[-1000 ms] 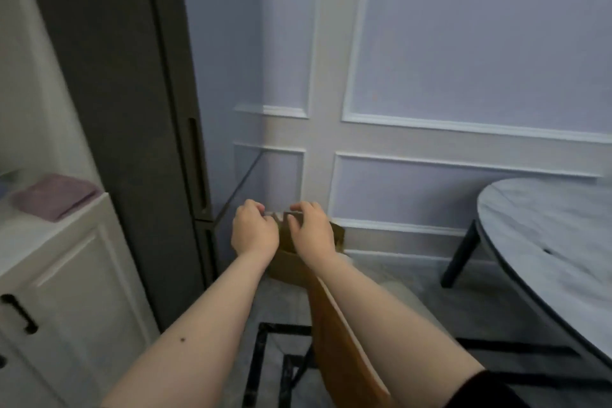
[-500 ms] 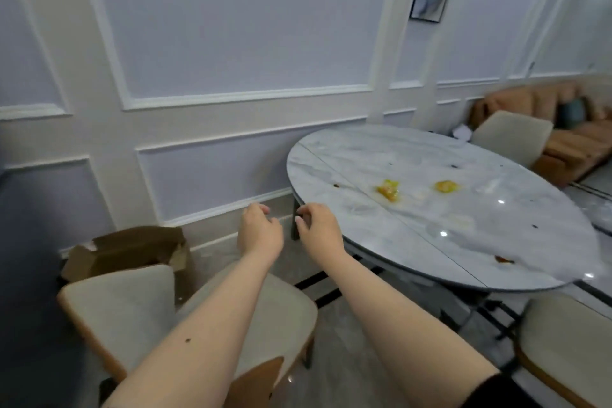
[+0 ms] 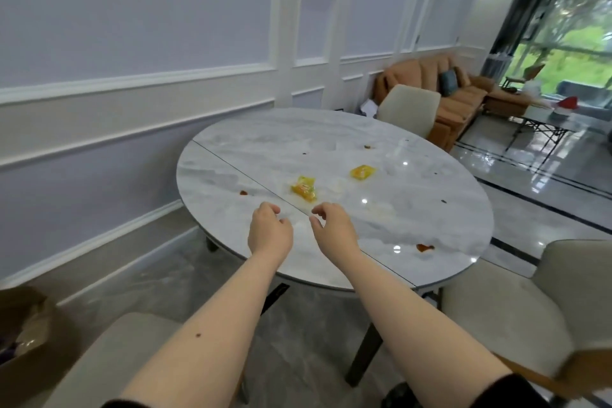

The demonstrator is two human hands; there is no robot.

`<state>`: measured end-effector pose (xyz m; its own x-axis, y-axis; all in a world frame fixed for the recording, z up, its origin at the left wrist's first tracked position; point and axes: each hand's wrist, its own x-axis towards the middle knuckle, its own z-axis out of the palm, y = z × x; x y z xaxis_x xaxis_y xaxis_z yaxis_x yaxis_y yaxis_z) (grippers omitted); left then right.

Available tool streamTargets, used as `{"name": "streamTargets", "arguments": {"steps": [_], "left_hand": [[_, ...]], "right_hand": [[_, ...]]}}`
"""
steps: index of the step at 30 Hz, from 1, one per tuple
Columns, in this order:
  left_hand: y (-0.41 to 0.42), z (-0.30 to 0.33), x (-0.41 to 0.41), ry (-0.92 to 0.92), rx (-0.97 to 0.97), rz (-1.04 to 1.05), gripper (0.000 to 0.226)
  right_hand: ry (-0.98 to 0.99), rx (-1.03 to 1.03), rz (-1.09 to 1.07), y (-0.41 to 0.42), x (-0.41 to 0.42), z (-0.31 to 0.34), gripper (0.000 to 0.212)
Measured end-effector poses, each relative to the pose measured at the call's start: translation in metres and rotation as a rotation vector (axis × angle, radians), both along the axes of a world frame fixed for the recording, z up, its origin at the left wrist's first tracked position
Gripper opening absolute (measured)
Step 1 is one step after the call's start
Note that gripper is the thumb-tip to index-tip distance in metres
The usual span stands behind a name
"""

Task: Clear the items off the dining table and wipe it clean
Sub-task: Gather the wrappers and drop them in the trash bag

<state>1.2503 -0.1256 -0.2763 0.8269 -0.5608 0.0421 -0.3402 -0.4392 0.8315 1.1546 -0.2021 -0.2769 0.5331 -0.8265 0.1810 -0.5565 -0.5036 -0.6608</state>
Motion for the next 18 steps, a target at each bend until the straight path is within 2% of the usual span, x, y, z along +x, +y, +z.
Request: {"name": "streamTargets", "arguments": {"steps": [12, 18], "left_hand": [[-0.156, -0.039, 0.039, 0.09, 0.096, -0.091, 0.036], [-0.228, -0.06, 0.072, 0.16, 0.156, -0.052, 0.043]], "right_hand": [[0.055, 0.055, -0.052, -0.15, 0.032, -0.039, 0.025], [0.089, 0.086, -0.012, -0.233, 0.067, -0.062, 0.024]]}}
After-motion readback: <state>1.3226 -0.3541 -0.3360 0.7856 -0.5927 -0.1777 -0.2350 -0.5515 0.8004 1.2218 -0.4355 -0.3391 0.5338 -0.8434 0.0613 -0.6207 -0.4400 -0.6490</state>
